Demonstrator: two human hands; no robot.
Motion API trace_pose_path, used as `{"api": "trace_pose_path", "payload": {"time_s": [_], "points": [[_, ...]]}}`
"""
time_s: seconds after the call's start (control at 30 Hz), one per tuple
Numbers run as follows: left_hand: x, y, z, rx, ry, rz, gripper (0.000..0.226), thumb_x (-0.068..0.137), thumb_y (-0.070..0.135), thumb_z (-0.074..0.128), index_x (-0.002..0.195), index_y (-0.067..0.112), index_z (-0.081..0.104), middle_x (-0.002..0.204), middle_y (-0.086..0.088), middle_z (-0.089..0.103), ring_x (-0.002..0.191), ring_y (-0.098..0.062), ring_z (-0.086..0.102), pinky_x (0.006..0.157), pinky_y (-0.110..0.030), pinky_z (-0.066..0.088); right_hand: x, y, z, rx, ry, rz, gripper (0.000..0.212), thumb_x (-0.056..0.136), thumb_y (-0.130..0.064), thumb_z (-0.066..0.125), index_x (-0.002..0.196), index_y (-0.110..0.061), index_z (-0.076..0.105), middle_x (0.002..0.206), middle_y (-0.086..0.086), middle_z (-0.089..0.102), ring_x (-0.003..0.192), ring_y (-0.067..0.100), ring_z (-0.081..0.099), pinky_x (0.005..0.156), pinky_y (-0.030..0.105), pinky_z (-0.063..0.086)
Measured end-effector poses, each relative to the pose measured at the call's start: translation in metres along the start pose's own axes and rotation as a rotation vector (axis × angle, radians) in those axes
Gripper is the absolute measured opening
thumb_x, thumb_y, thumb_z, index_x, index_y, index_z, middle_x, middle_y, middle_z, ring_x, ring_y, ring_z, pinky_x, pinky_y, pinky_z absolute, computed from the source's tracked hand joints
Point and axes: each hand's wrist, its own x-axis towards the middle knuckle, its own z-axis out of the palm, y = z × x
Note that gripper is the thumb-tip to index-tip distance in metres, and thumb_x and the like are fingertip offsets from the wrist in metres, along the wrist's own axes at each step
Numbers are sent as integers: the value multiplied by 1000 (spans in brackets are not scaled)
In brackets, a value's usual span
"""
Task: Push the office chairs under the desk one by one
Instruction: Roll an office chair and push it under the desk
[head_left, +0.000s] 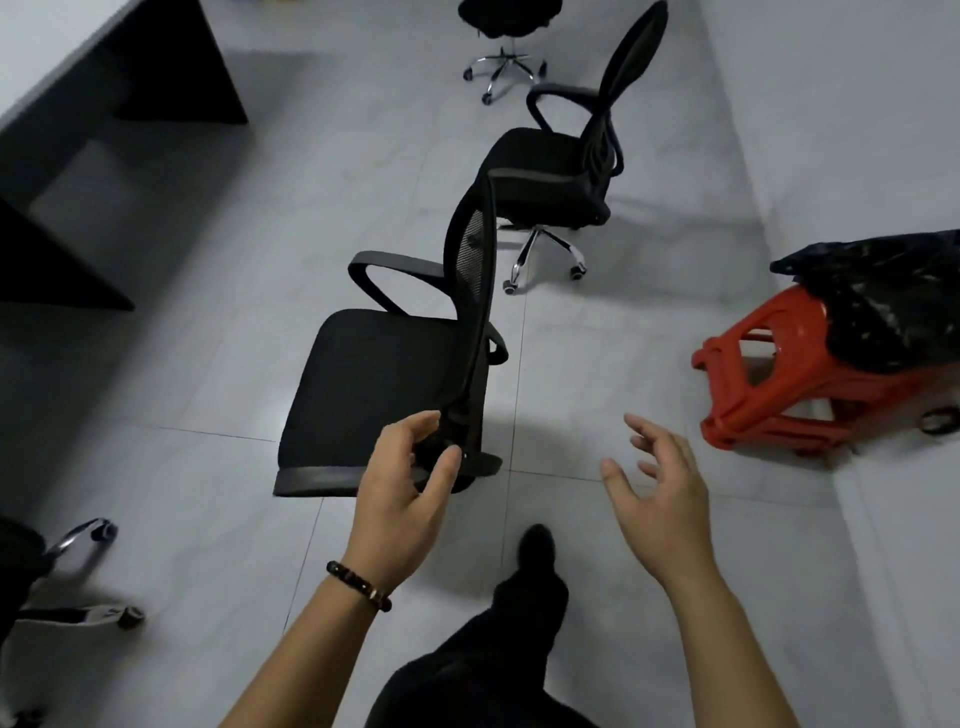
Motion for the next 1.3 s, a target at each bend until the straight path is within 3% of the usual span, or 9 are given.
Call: {"api": "trace_pose_path", "payload": {"time_s": [0.07,0.2,0.33,0.47,0.63,0.83,1.0,1.17,1.3], "points": [[40,7,21,-8,34,-20,39,87,37,58,123,23,52,119,12,54,113,3,51,93,-17,45,48,9,-4,-42,-50,-8,47,86,-12,69,127,-31,55,121,-17,49,114,-1,51,101,35,48],[128,37,45,85,136,-18,37,89,30,60,124,22,51,119,10,52,111,3,47,90,-2,33,160,-2,-20,-147,-177,-81,46,86,-17,69,127,-34,54,121,-17,49,112,0,51,100,36,48],[199,73,51,77,231,-57,42,90,29,60,129,16,49,125,7,51,118,-4,47,95,-11,33,271,-45,-17,-219,-288,-246,46,88,-21,67,131,-28,52,124,-14,49,114,5,51,100,31,44],[248,88,62,121,329,-127,49,90,33,59,134,15,45,128,8,49,120,-1,46,96,-10,32,364,-82,10,-212,-383,-418,46,87,-24,67,131,-29,52,125,-16,50,113,1,48,96,23,38],[278,75,95,248,536,-340,43,93,39,54,132,20,47,125,10,48,115,-1,45,96,-22,38,454,-96,84,-210,-691,-720,44,87,-28,64,130,-24,53,127,-8,53,116,9,48,100,27,37],[272,83,148,403,846,-791,42,96,48,39,121,18,55,120,0,56,111,-16,53,95,-37,44,488,-96,149,-239,-1030,-1115,46,89,-48,57,124,-19,61,122,0,60,118,18,52,103,38,38],[261,74,181,560,883,-1096,52,96,54,23,113,21,59,115,1,61,107,-17,54,101,-45,37,493,-82,165,-421,-1111,-1301,56,90,-65,44,122,-22,63,121,-2,61,120,16,50,113,43,26],[269,44,189,675,844,-1190,52,96,51,23,98,18,63,106,-4,58,106,-24,48,110,-50,18,491,-69,182,-473,-1061,-1367,56,87,-73,45,113,-28,67,109,0,55,116,21,45,114,42,14],[270,25,154,734,842,-1137,50,96,54,25,91,19,61,94,-2,55,96,-22,47,105,-47,25,478,-79,208,-422,-970,-1334,55,83,-74,50,100,-27,71,100,1,54,110,20,43,115,43,15]]}}
